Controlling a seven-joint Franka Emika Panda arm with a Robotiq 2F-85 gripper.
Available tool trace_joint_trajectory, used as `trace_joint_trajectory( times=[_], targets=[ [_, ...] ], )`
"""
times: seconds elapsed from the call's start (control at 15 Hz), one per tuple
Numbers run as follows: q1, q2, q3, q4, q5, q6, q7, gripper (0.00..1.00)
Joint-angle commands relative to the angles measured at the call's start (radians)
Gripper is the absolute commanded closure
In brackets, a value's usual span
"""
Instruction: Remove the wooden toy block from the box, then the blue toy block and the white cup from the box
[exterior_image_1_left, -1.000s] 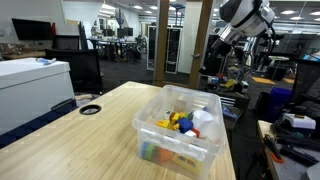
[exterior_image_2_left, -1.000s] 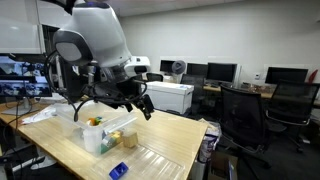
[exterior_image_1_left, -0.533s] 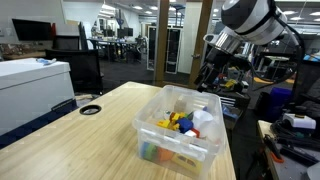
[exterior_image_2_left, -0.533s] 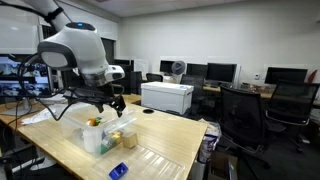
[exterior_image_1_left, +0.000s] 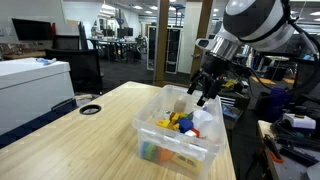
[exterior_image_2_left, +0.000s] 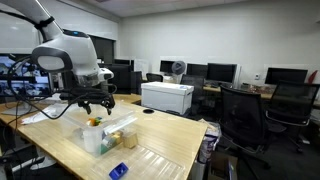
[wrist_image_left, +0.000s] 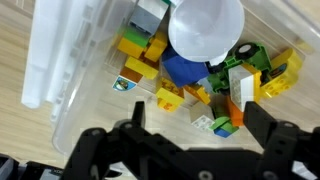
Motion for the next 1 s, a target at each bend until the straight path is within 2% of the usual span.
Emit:
trace_joint_trajectory(
  times=[0.0,0.2,0.4,0.47,0.6,0.73,0.93],
  targets=[
    [-0.022,0.094,0.009,-0.001,-0.074,0.014,0.026,0.0],
    [-0.039,0.212,-0.006,0.002,-0.196,0.03,0.124,0.0],
    [-0.034,0.25,-0.039,0.004,-0.302,0.019,0.226,0.0],
    [-0.033,0.247,-0.049,0.004,-0.324,0.017,0.247,0.25],
    [-0.032,0.239,-0.055,0.003,-0.337,0.019,0.259,0.33],
    [-0.03,0.233,-0.06,0.004,-0.344,0.02,0.27,0.5],
    [-0.027,0.179,-0.061,-0.007,-0.346,0.024,0.275,0.58]
  ],
)
